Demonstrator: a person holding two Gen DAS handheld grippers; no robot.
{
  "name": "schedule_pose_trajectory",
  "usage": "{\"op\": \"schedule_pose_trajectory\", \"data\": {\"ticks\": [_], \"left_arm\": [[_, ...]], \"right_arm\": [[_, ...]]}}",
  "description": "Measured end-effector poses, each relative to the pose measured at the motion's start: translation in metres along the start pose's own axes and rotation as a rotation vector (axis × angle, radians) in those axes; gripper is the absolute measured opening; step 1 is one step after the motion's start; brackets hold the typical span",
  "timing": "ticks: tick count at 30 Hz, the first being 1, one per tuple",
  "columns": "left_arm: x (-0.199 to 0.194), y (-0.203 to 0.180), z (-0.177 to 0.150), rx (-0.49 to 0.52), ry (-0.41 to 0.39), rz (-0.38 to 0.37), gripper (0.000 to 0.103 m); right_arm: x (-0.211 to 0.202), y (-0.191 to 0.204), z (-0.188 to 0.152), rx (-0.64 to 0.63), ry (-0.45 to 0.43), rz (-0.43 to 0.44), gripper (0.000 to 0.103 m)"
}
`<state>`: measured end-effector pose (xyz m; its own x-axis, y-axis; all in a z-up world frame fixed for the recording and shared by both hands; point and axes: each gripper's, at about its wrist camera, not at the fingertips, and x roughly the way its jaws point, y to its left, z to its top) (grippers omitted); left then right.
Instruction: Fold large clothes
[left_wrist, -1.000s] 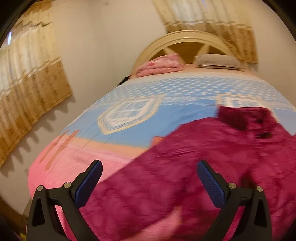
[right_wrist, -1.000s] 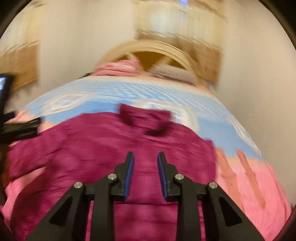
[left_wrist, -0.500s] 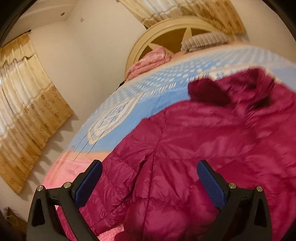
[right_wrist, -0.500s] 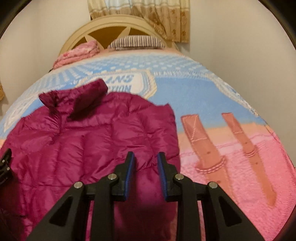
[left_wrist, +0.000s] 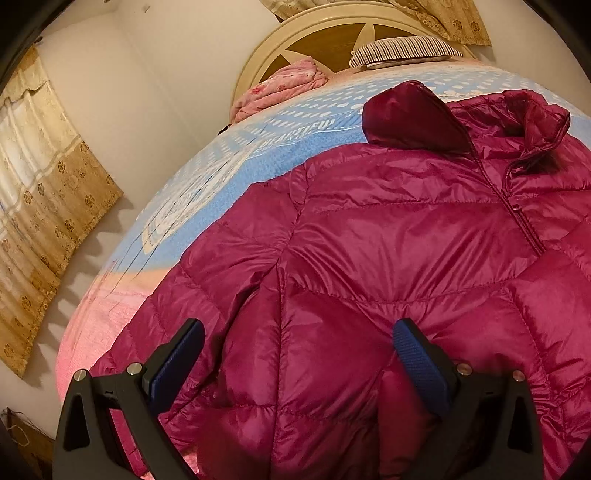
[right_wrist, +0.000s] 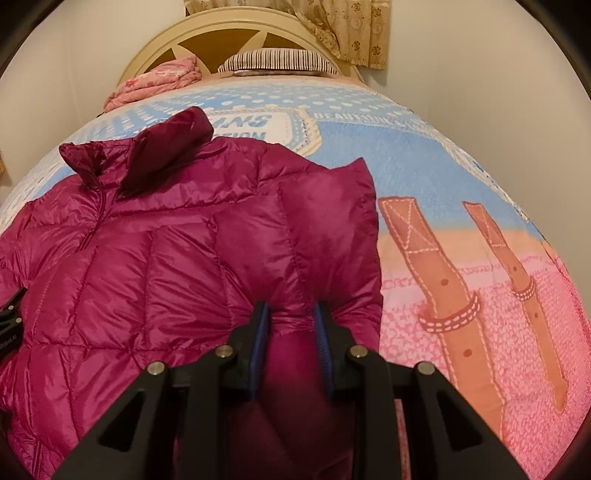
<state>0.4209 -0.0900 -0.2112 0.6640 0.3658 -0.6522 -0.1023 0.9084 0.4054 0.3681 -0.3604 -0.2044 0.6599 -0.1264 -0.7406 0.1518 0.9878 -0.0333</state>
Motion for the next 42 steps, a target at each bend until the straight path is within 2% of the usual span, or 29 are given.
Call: {"op": "schedule_pose_trajectory", "data": {"ticks": [11,15,17,19,22,26,31,39,42], "left_arm": [[0.0,-0.003,0.0,0.007,-0.007,0.012,0.102],[-0.001,-0.004,-0.001,0.009,-0.007,0.013,0.102],[-0.001,-0.004,-0.001,0.008,-0.008,0.013,0.102],[-0.002,-0.004,-0.001,0.01,-0.009,0.016,0.102],[-0.001,-0.005,-0.001,0.01,-0.008,0.015,0.102],[0.0,-0.003,-0.001,0.0,-0.002,-0.001,0.102],[0.0,-0.003,-0.001,0.002,-0.002,0.0,0.102],[0.0,-0.002,0.0,0.004,0.005,-0.007,0.102],[-0.007,0.012,0.006,0.016,0.025,-0.049,0.102]], "right_arm": [[0.002,0.004,0.0,-0.015,0.006,-0.018,0.028],[-0.004,0.009,0.006,-0.052,0.025,-0.048,0.029],[-0.018,0.009,0.007,-0.036,0.008,-0.05,0.035],[-0.039,0.017,0.006,-0.033,-0.03,-0.028,0.047],[-0.047,0.035,-0.001,-0.081,-0.035,0.01,0.051],[-0.019,0.043,-0.018,-0.11,0.025,0.005,0.051],[-0.015,0.051,-0.02,-0.153,0.019,-0.048,0.051],[-0.013,0.051,-0.019,-0.14,0.014,-0.047,0.051],[-0.013,0.054,-0.018,-0.145,0.019,-0.054,0.052]]}}
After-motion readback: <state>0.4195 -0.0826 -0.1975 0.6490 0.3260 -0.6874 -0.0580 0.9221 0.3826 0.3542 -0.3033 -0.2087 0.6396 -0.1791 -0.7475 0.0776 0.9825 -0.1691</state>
